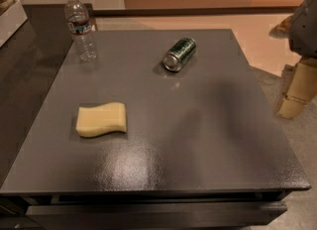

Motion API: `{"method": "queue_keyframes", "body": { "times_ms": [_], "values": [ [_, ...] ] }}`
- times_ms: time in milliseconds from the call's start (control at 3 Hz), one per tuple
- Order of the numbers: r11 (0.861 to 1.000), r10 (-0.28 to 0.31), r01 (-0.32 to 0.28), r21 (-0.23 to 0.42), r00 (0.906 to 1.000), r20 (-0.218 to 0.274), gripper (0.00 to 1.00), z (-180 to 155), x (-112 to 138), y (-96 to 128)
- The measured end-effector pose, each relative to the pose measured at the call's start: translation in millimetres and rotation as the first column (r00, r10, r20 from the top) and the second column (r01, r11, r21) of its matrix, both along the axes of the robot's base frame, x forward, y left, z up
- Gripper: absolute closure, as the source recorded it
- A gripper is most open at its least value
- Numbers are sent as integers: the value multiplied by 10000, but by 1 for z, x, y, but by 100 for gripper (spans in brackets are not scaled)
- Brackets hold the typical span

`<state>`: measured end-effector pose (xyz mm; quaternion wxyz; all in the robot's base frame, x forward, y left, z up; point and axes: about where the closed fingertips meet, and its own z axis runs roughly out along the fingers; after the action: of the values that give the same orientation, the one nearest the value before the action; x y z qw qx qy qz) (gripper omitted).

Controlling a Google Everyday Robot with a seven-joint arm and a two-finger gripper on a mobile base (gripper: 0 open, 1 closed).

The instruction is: Move water bottle near sponge

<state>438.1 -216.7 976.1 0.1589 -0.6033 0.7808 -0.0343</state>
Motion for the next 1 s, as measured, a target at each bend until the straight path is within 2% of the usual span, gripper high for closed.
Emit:
{"method": "queue_keyframes", "body": {
  "times_ms": [333,667,1000],
  "values": [
    [10000,0,0,1,10000,3,0,0,0,0],
    [9997,70,-74,219,9998,181,0,0,10,14],
    [9937,-200,162,1108,9993,331,0,-1,38,33]
  ]
}}
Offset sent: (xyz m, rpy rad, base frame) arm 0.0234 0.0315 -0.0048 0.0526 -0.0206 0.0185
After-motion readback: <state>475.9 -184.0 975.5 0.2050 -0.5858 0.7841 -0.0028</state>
